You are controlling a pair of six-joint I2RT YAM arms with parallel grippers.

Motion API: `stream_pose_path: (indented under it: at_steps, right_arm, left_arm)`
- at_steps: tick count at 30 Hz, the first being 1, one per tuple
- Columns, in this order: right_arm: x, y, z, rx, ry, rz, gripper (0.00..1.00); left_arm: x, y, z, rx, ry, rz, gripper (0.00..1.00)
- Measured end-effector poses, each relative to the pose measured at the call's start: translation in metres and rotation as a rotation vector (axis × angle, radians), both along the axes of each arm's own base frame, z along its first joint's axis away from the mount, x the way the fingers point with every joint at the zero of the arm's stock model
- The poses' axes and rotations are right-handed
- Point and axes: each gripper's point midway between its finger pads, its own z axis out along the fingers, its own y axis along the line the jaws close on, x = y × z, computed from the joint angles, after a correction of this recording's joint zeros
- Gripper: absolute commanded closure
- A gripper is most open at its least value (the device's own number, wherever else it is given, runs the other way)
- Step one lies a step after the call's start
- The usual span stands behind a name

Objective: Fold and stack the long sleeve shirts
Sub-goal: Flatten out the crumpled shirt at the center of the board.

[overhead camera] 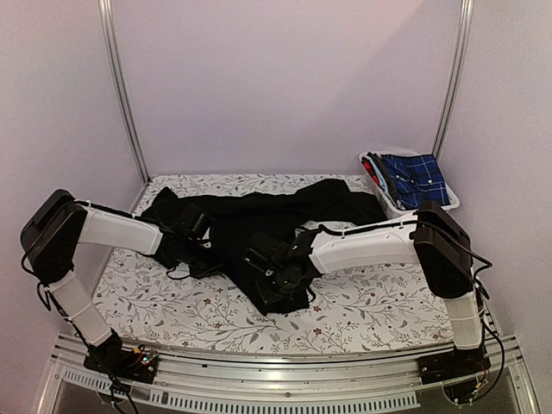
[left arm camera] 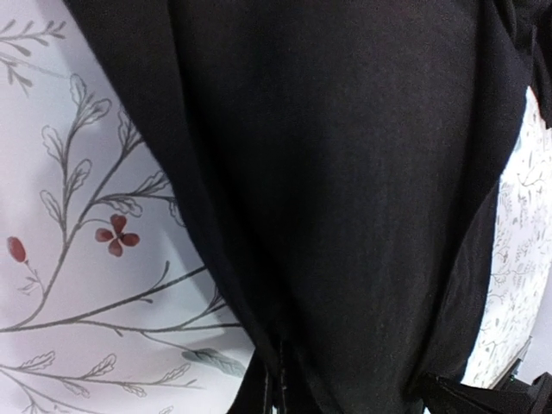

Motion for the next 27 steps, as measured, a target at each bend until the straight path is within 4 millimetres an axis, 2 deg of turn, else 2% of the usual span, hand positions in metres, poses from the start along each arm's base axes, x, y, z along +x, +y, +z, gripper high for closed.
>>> stream_pose_path:
  at_steps: [6,13,20,24,27]
  right_arm:
    - [0.002,-0.006,-0.001,-0.019,-0.014,-0.015,1.0]
    - [0.007,-0.037,0.0,-0.061,-0.025,-0.049,1.0]
    - [0.04,-0.105,0.009,-0.107,-0.046,-0.179,1.0]
    - [0.053,-0.153,0.001,-0.161,-0.042,-0.257,1.0]
    - [0.055,-0.188,-0.008,-0.209,-0.029,-0.303,1.0]
  left_arm:
    - [-0.007,0.005,-0.002,0.03,0.017,-0.027,1.0]
    - [-0.02,0.012,-0.001,0.076,0.053,-0.078,1.0]
    - [-0.033,0.019,0.014,0.107,0.083,-0.145,1.0]
    - [-0.046,0.028,0.018,0.13,0.118,-0.179,1.0]
    - [-0.057,0.034,0.02,0.144,0.155,-0.197,1.0]
